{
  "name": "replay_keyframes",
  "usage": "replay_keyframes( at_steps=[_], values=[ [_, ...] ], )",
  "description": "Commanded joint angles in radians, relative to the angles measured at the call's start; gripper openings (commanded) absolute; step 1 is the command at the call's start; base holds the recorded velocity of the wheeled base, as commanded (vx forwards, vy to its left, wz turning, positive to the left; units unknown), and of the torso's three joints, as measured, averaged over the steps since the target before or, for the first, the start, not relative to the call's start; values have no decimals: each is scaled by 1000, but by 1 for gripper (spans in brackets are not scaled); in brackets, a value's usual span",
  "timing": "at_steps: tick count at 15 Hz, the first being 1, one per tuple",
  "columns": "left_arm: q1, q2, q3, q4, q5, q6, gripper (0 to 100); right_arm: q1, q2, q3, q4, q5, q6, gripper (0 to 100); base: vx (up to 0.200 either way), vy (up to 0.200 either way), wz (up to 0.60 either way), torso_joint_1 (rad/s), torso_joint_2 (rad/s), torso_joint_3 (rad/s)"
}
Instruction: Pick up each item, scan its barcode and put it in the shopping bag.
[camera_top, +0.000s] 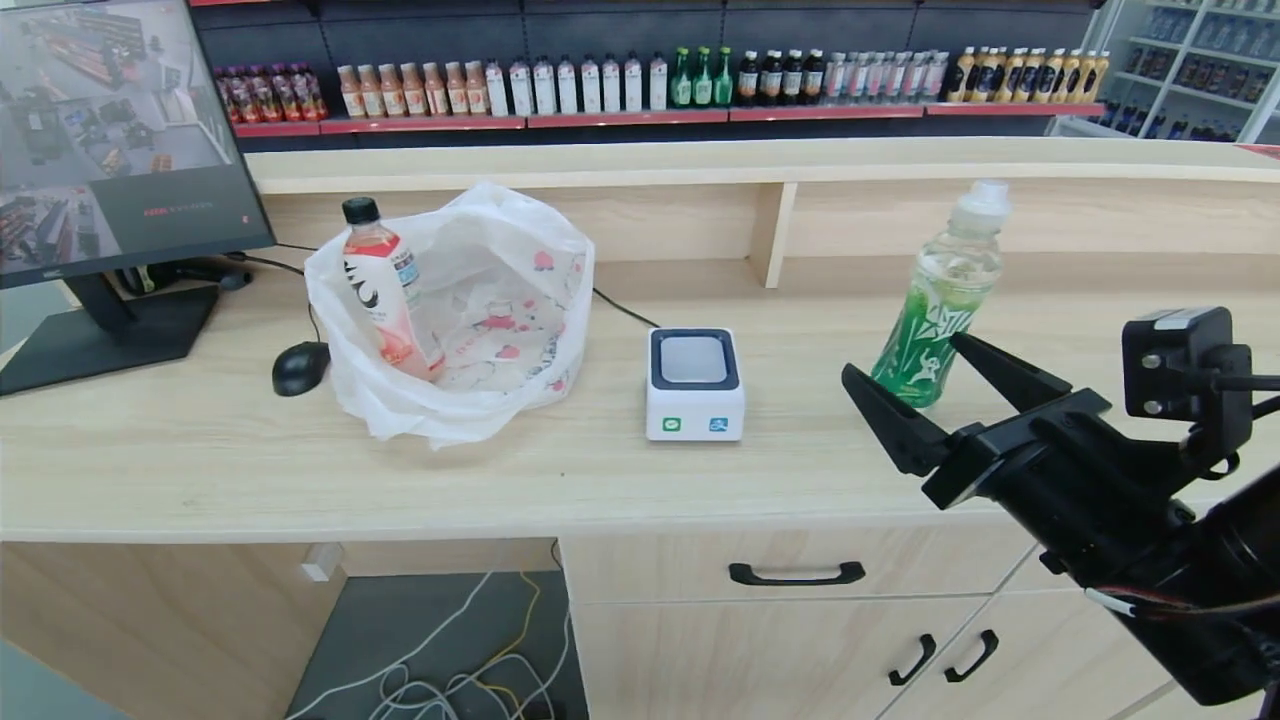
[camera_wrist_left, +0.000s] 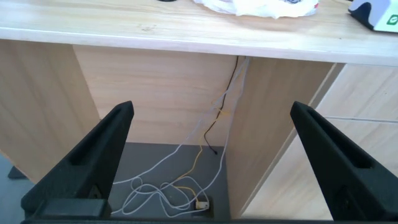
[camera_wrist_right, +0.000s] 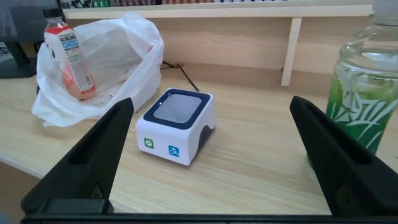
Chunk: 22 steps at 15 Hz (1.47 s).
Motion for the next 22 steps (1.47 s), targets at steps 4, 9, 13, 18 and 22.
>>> replay_keyframes(
  at_steps=[4,9,13,18,22],
  values=[
    [0,0,0,0,0,-1,100,-3,5,1,-1,0,0,100,0,-200,0,5,4,8],
    [0,0,0,0,0,7,100,-75,38,-2,-1,0,0,100,0,-40,0,0,0,0],
    [0,0,0,0,0,7,100,-129,102,-48,-1,6,11,100,0,0,0,0,0,0],
    [0,0,0,0,0,7,100,-160,223,-152,-1,11,13,100,0,0,0,0,0,0],
    [0,0,0,0,0,7,100,-190,288,-211,-1,15,11,100,0,0,0,0,0,0]
  ],
)
